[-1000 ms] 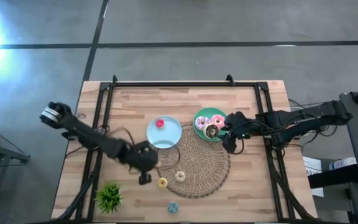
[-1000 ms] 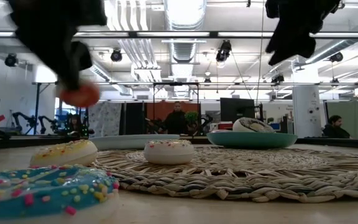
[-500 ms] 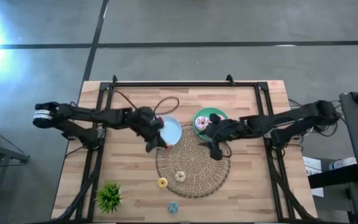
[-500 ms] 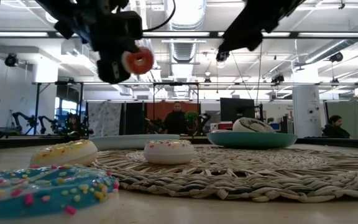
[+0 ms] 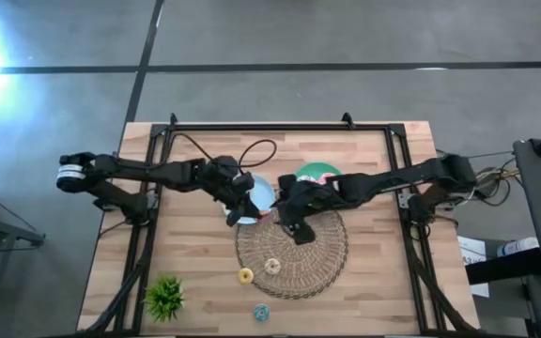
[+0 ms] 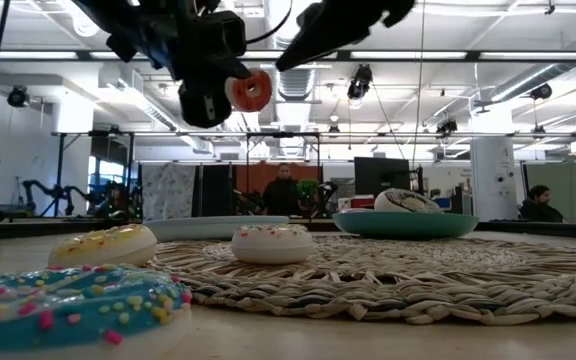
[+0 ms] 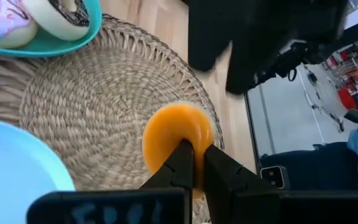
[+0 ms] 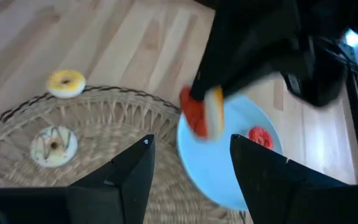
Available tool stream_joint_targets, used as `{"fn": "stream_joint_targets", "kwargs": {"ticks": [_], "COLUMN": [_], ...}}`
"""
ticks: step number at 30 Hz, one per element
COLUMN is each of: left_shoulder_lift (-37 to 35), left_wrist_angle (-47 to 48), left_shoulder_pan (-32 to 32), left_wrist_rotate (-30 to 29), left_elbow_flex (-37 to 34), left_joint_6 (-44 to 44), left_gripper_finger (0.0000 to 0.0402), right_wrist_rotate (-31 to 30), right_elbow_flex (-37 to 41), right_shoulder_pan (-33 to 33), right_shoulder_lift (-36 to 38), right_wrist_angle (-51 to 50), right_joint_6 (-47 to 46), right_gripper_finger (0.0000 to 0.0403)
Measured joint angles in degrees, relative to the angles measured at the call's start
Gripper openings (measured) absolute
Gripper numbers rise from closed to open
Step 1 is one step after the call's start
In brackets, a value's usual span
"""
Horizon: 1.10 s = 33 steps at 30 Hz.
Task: Pick & Place donuts
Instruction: Put the small orange donut on the blue plate
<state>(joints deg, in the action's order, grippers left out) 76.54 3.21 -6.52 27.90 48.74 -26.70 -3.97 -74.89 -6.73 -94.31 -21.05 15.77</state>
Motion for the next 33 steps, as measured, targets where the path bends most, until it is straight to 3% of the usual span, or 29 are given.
{"fn": "stream_joint_targets", "kwargs": {"ticks": [6, 16, 26, 33], "left_shoulder_lift": [0.7, 0.0, 0.0, -0.3], "left_wrist_angle": [0.4, 0.3, 0.6, 5.1], "left_shoulder_pan": [0.5, 1.1, 1.5, 1.6], "left_wrist_rotate": [0.0, 0.1, -2.8, -10.3], "left_elbow_flex": [0.8, 0.9, 0.9, 1.0], "left_joint_6": [0.6, 1.3, 1.0, 0.9], "left_gripper_finger": [0.0000, 0.0000, 0.0006, 0.0065], "right_wrist_rotate": [-0.1, 0.0, 2.7, 3.5], "right_elbow_flex": [-6.5, -7.8, -8.4, -8.3], "right_shoulder_pan": [0.5, 0.7, 1.5, 3.5], "right_shoulder_lift": [-4.9, -6.6, -9.1, -9.0], "right_wrist_angle": [-5.0, -4.2, -4.4, -5.9], "right_joint_6": [0.8, 1.2, -2.2, -7.2], "right_gripper_finger": [0.0203, 0.0194, 0.0115, 0.0033]}}
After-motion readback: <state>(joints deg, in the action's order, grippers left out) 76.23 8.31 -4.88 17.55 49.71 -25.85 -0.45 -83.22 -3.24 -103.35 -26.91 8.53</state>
